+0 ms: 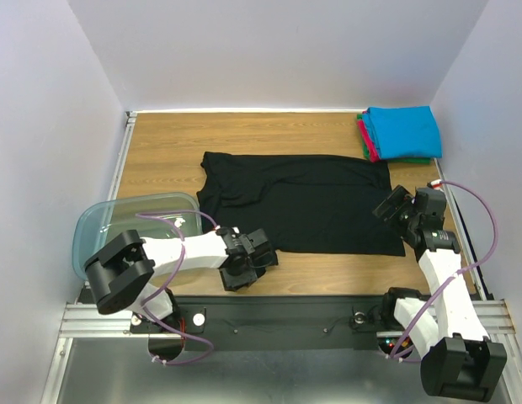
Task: Fold and stack the t-shirts
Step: Fold the tshirt
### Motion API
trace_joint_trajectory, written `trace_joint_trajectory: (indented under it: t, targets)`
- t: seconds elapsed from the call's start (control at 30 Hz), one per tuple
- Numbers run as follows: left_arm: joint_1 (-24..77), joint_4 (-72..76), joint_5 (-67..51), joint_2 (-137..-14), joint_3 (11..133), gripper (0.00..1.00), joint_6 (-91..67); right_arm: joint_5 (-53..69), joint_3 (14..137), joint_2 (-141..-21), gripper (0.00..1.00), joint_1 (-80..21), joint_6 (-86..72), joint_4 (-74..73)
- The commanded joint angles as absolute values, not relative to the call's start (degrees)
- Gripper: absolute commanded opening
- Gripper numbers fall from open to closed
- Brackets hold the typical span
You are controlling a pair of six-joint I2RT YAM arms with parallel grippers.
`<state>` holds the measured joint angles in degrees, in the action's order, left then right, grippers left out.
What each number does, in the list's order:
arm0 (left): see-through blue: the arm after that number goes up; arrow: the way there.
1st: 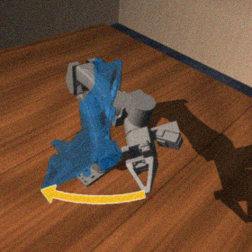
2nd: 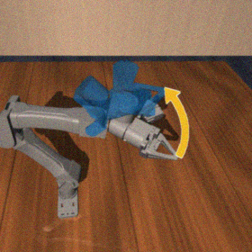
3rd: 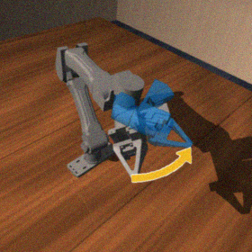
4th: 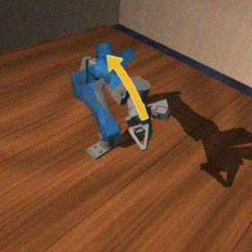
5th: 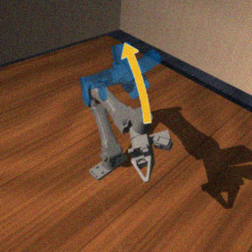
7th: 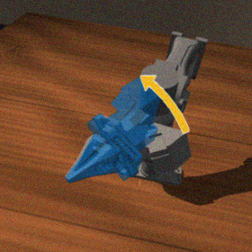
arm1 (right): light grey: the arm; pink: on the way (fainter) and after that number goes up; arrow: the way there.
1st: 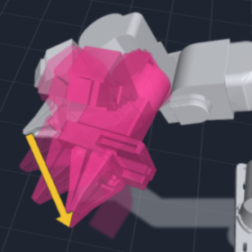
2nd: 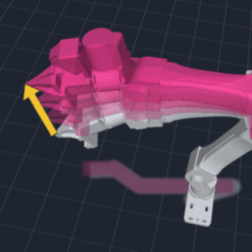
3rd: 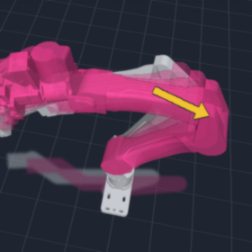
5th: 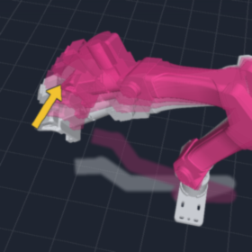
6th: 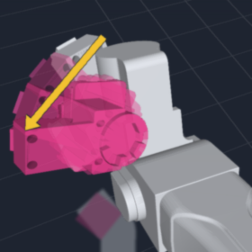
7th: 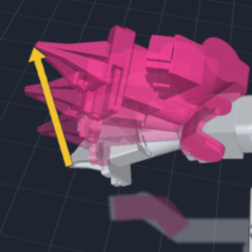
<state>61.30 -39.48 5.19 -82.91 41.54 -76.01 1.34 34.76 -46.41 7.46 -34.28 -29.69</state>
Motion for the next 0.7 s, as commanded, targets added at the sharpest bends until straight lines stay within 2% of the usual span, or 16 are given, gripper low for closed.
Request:
trace_joint_trajectory:
  t: [0.0, 0.17, 0.23, 0.33, 0.37, 0.47, 0.67]
  targets:
    - [60.38, -29.44, 12.83, -89.73, 40.08, 0.52, -74.18, 0.35, 34.98, -46.49, 1.0, 7.56, -33.31, -29.44]
    - [59.15, -29.0, 12.74, -88.86, 40.25, 0.51, -72.07, 0.35, 35.24, -46.76, 1.0, 7.56, -33.22, -29.36]
    - [57.75, -28.13, 12.48, -88.07, 39.2, 0.44, -71.19, 0.35, 35.33, -47.2, 1.0, 7.56, -33.05, -29.44]
    - [56.78, -27.42, 11.78, -87.89, 38.23, 0.29, -70.23, -1.4, 35.16, -47.2, 1.0, 7.56, -33.13, -29.44]
    - [56.78, -27.25, 11.52, -87.89, 38.15, 0.2, -70.14, -1.67, 35.07, -47.2, 1.0, 7.56, -33.31, -29.44]
    - [56.78, -27.42, 10.99, -87.37, 37.62, 0.0, -69.61, -1.76, 34.89, -46.32, 1.0, 7.56, -34.36, -29.97]
    - [56.87, -27.25, 11.25, -80.96, 34.99, 0.0, -68.64, -7.98, 36.91, -44.12, 1.0, 7.56, -40.14, -39.01]
